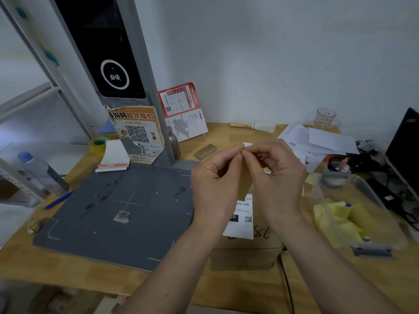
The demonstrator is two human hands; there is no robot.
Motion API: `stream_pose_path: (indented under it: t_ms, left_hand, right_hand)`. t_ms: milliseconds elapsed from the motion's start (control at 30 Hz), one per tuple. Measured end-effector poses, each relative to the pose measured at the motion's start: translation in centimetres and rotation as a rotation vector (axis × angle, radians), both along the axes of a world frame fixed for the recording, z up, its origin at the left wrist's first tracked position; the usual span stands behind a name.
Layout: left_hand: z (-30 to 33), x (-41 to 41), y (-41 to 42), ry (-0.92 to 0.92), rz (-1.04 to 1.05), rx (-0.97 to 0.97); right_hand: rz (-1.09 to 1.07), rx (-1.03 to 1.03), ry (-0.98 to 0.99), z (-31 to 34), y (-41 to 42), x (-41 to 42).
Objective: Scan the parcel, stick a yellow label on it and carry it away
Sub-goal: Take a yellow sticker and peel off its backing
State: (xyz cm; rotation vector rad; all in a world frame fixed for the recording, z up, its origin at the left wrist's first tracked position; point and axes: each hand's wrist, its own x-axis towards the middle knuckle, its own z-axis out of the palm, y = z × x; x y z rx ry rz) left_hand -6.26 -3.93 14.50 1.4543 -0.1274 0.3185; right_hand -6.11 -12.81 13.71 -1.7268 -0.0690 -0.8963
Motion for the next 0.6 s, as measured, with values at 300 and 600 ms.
stream_pose_path:
  t_ms: [300, 600]
  left_hand:
    - [-0.01, -0.12, 0.06, -0.009, -0.015, -0.017]
    - [-0.01, -0.09, -0.06, -0.027, -0.025, -0.001]
  right_hand:
    - [0.015, 0.042, -0.032, -0.06, 0.15, -0.22]
    - [-0.003, -0.008, -0.060, 0.10, -0.19, -0.24]
